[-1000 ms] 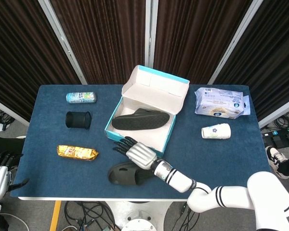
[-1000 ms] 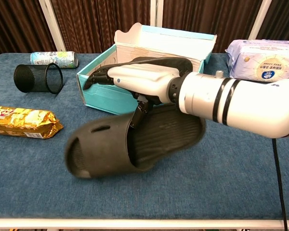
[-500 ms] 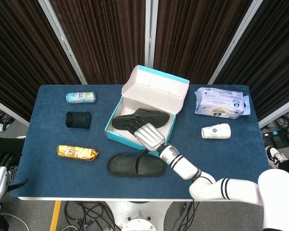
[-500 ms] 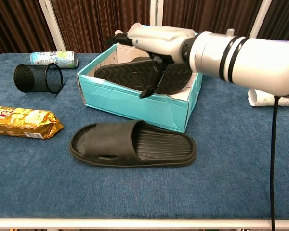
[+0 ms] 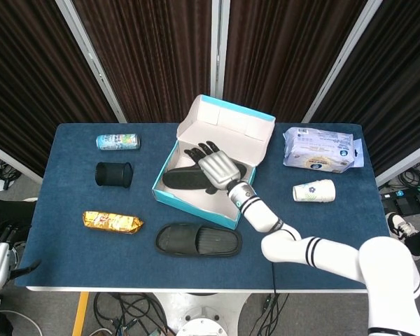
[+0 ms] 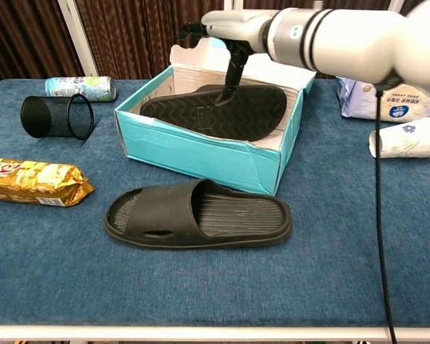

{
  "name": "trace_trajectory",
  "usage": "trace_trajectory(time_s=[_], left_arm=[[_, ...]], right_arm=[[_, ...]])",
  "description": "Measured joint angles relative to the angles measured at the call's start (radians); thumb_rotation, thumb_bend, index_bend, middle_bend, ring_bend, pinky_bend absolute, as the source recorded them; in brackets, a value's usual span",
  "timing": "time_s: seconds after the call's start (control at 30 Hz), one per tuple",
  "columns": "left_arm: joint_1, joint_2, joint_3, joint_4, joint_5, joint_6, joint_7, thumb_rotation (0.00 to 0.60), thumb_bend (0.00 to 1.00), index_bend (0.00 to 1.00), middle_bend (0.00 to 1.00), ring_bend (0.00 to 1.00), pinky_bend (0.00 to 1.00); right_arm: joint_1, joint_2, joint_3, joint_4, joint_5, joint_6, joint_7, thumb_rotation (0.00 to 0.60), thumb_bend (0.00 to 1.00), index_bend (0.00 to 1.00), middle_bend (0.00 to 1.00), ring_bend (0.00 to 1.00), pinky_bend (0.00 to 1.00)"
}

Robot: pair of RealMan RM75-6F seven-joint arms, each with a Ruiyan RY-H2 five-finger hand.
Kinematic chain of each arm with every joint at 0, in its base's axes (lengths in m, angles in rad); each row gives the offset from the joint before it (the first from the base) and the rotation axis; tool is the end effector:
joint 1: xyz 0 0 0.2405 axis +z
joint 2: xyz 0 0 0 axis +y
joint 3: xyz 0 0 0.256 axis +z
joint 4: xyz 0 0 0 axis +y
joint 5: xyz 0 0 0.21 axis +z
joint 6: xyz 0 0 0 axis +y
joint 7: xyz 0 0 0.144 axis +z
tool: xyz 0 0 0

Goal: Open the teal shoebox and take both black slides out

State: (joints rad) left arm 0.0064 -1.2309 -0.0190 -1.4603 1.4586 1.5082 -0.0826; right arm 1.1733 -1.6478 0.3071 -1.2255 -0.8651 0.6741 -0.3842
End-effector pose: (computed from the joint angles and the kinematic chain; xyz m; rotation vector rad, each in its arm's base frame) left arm -0.3512 0.1446 0.1383 -1.2751 -1.0066 -0.8437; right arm -0.0155 -0.4269 -0.0408 2.0476 -0.8497 0.9487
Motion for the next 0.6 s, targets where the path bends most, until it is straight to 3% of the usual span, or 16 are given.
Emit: trace_trajectory(time_s=[0.23, 0.6], left_arm=[[0.002, 0.001, -0.001, -0.001, -0.007, -0.004, 0.003, 0.6, 0.0, 0.26, 0.18, 0.11, 0.1], [0.0, -0.003, -0.005, 0.014, -0.017, -0.016, -0.007, 0.6, 0.0, 0.26, 0.18, 0.11, 0.1]], right_arm=[[0.108, -0.118, -0.021, 0.214, 0.124, -0.083, -0.08, 0.6, 0.0, 0.2, 0.16, 0.01, 0.08], [0.193, -0.235, -0.061, 0.397, 0.215, -0.13, -0.168, 0.6, 0.01, 0.2, 0.17, 0.02, 0.07]])
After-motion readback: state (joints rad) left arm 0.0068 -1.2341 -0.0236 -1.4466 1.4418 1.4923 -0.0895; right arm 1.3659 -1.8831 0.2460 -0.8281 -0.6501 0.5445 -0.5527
